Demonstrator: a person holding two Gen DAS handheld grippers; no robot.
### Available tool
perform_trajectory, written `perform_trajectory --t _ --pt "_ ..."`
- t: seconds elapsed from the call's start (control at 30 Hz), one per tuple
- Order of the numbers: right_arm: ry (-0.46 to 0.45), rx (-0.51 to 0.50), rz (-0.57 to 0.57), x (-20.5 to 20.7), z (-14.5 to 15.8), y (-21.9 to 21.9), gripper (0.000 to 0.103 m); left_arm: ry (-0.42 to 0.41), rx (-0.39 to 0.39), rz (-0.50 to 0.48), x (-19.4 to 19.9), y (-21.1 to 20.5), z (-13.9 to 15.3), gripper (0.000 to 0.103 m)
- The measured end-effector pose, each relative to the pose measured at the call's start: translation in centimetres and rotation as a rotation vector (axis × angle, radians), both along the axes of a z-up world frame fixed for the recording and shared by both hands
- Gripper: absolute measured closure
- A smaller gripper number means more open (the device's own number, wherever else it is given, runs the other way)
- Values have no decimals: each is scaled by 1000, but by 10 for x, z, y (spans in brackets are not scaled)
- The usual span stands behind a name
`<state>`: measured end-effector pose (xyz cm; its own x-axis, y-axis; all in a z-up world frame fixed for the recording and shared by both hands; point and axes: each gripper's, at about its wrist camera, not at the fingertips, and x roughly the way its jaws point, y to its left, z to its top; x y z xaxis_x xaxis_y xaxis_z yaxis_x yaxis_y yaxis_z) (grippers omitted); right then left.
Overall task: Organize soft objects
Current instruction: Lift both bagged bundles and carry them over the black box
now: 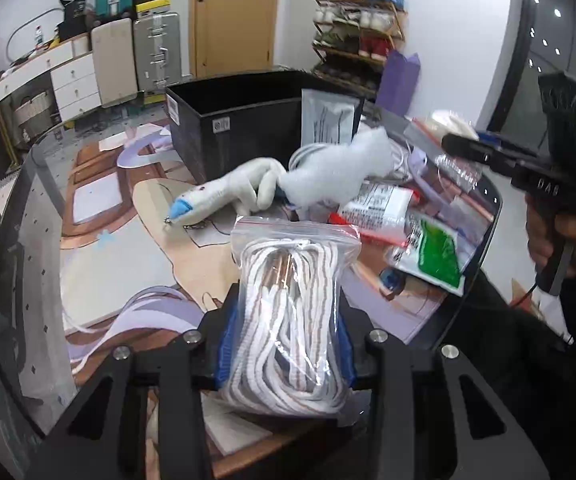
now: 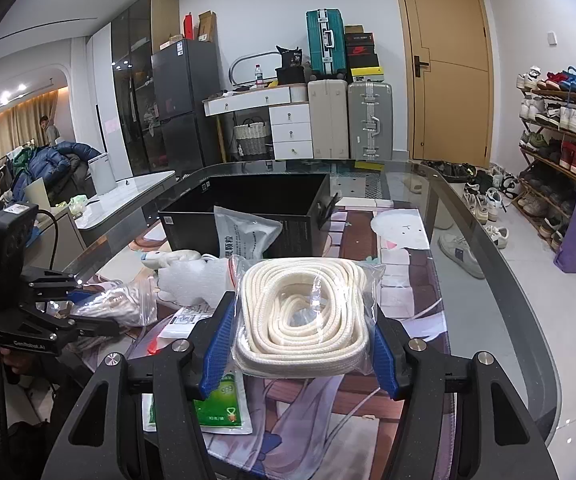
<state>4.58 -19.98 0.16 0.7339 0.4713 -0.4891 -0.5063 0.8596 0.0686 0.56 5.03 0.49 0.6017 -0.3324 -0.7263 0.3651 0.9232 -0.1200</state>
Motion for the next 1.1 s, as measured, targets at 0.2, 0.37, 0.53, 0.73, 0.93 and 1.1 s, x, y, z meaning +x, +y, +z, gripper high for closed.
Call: perform_trajectory --t 0.2,0.37,0.53,0.73,0.93,1.1 --pt "-11 -5 13 -1 8 7 43 -72 -66 59 -11 6 22 64" --pt "-26 -5 21 0 17 9 43 -123 -111 131 -8 12 42 64" --pt "-32 -17 28 5 26 15 43 -146 -116 194 -1 10 55 64" --pt "-24 -34 31 19 33 24 43 -153 -117 239 20 3 65 64" --pt "-22 -40 45 39 42 34 43 -166 -102 270 48 -4 73 63" --pt "-11 -44 54 55 43 40 43 -161 -99 302 70 -4 74 63"
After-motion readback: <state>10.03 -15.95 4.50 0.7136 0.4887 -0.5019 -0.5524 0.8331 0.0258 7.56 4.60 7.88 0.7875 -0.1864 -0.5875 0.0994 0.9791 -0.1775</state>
